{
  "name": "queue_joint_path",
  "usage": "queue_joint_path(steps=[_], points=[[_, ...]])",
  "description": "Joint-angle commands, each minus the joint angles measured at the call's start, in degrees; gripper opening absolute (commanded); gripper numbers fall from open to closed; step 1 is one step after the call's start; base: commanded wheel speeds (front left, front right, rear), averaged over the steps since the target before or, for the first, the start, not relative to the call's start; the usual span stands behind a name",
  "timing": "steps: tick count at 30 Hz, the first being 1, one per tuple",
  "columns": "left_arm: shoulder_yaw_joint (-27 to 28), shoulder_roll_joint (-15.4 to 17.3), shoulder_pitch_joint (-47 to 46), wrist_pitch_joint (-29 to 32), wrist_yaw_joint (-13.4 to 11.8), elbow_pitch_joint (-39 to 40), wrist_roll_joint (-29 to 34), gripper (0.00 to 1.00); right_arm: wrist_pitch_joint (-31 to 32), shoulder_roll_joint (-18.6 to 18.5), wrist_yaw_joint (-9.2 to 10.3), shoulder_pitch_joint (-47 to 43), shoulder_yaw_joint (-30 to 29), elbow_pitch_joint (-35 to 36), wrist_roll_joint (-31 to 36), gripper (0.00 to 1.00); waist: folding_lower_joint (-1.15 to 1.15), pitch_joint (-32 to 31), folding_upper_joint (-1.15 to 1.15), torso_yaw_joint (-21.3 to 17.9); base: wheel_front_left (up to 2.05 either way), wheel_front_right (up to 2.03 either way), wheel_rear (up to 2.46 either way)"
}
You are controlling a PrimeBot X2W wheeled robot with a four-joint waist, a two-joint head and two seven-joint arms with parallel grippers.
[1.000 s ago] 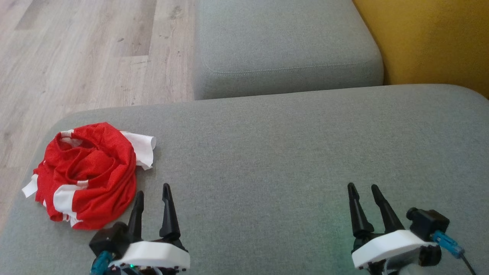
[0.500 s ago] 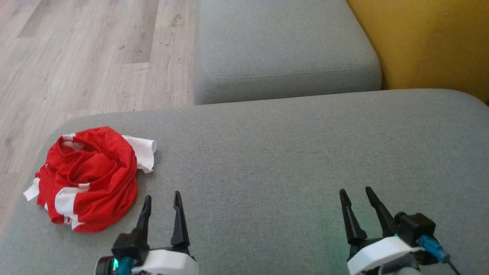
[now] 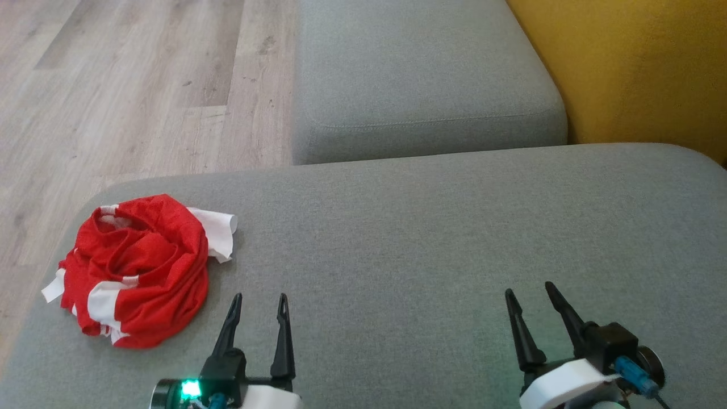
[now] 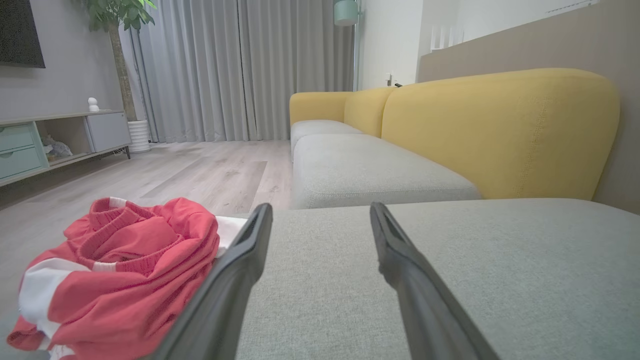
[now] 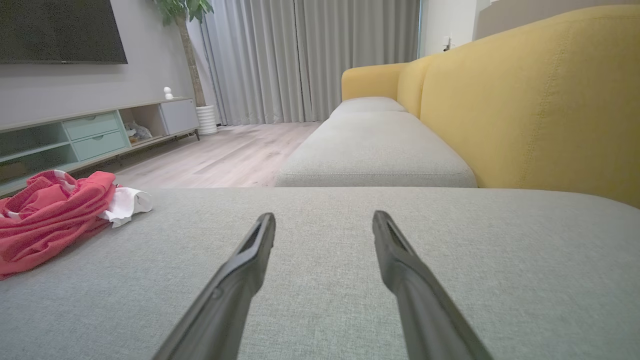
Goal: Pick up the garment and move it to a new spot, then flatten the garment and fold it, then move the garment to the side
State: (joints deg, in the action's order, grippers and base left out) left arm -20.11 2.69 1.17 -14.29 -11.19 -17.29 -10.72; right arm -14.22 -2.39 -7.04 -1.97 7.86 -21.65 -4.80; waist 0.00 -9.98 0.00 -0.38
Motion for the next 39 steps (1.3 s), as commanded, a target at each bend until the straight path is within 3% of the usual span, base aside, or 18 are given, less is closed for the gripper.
queue_joint_path(steps=[1,17,32,39], points=[[1.86,0.19,-2.89,-0.71,-0.42,1.25,0.39,1.0,-0.78,-0.49,-0.45,1.57,0.86,1.39,0.36,1.0,0.0,0.0,0.0,0.06,0.0,0.0,0.0],[1.7,0.21,-3.21,-0.71,0.77,-0.43,2.28,1.0,-0.78,-0.49,-0.45,0.79,-0.38,1.24,0.22,1.0,0.0,0.03,0.0,2.15,0.0,0.0,0.0],[4.58,0.52,-4.23,-0.71,1.84,-1.36,4.87,1.0,-0.78,-0.49,-0.45,2.3,-0.36,1.54,-1.6,1.0,0.0,3.38,0.0,17.06,0.0,0.0,0.0],[6.61,0.83,-4.25,-0.71,1.84,-0.01,5.44,1.0,-0.78,-0.49,-0.45,3.05,-0.96,1.28,-1.64,1.0,0.0,4.42,0.0,21.68,0.0,0.0,0.0]])
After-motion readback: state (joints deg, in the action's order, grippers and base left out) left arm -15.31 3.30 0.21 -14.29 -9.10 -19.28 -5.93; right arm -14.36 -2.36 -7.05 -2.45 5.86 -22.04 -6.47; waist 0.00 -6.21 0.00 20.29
